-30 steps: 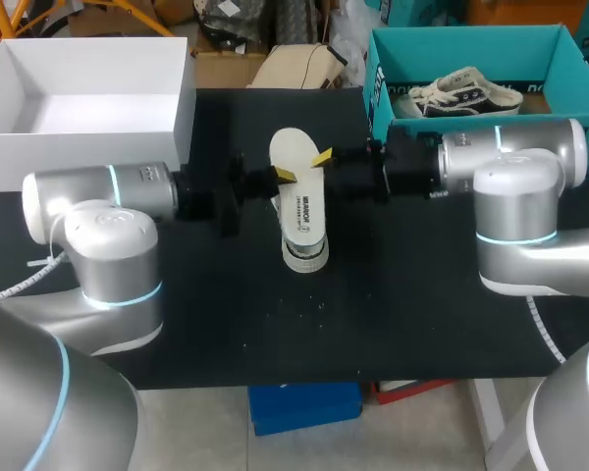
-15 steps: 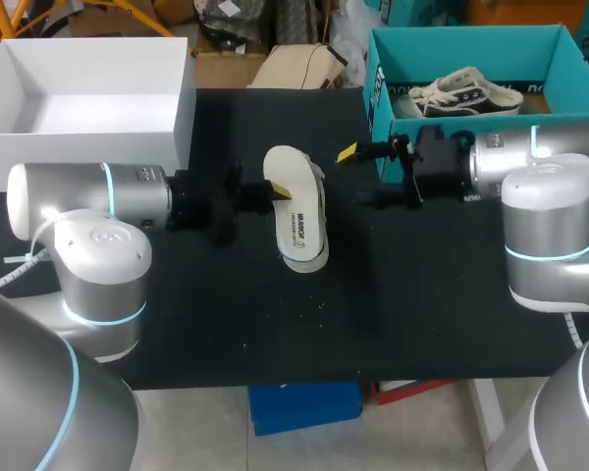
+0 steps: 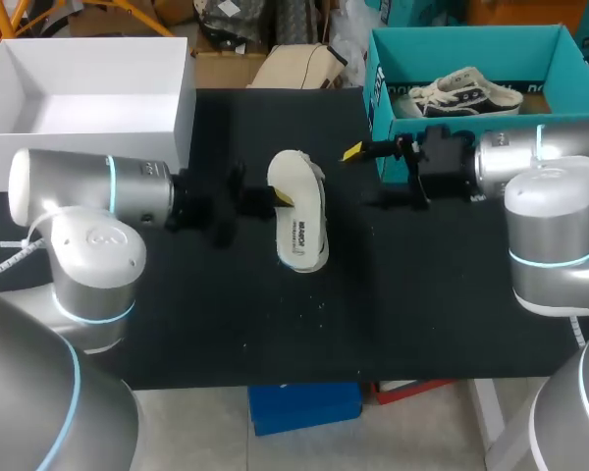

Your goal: Take the shoe out of the shoebox, open the shoe tongue, remove and reinsert the insole, then place the shoe into the shoebox

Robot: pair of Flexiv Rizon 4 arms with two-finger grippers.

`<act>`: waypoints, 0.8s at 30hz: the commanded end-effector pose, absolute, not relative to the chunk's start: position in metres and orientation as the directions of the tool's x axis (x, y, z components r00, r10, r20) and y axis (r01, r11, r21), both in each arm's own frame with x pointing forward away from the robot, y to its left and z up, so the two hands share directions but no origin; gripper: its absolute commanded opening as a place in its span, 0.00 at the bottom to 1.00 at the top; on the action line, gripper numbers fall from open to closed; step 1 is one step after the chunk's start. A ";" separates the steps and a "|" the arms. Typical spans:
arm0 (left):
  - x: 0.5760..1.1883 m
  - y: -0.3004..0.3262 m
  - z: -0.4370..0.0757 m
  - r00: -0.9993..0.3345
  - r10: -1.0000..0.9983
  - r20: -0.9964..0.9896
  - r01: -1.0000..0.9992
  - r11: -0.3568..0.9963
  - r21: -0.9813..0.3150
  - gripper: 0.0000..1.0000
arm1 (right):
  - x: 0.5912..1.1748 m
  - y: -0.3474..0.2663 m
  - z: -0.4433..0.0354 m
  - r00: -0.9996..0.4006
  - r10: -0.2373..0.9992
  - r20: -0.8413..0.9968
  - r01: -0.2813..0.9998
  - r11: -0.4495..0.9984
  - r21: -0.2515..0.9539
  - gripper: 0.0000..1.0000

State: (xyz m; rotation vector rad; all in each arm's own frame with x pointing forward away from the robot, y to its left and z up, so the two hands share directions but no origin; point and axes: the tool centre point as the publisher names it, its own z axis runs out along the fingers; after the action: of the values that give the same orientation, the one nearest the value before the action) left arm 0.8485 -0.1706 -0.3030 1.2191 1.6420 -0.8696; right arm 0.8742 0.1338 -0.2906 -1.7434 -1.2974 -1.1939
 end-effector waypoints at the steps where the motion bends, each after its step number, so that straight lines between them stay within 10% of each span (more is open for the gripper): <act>1: 0.847 -0.162 -0.302 -0.127 0.354 -0.926 0.975 0.216 -0.052 0.00 | 0.863 0.120 -0.289 0.123 0.355 0.927 0.939 -0.344 0.007 1.00; 24: 0.826 -0.172 -0.305 -0.121 0.387 -0.914 0.989 0.124 -0.079 0.00 | 0.816 0.042 -0.253 0.103 0.413 0.905 0.912 -0.403 0.080 1.00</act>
State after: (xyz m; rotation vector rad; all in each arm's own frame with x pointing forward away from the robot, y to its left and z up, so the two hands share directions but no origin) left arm 0.8253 -0.1714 -0.3078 1.3587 1.6219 -0.9887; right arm 0.8281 0.0628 -0.2670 -1.9014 -1.2889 -1.2583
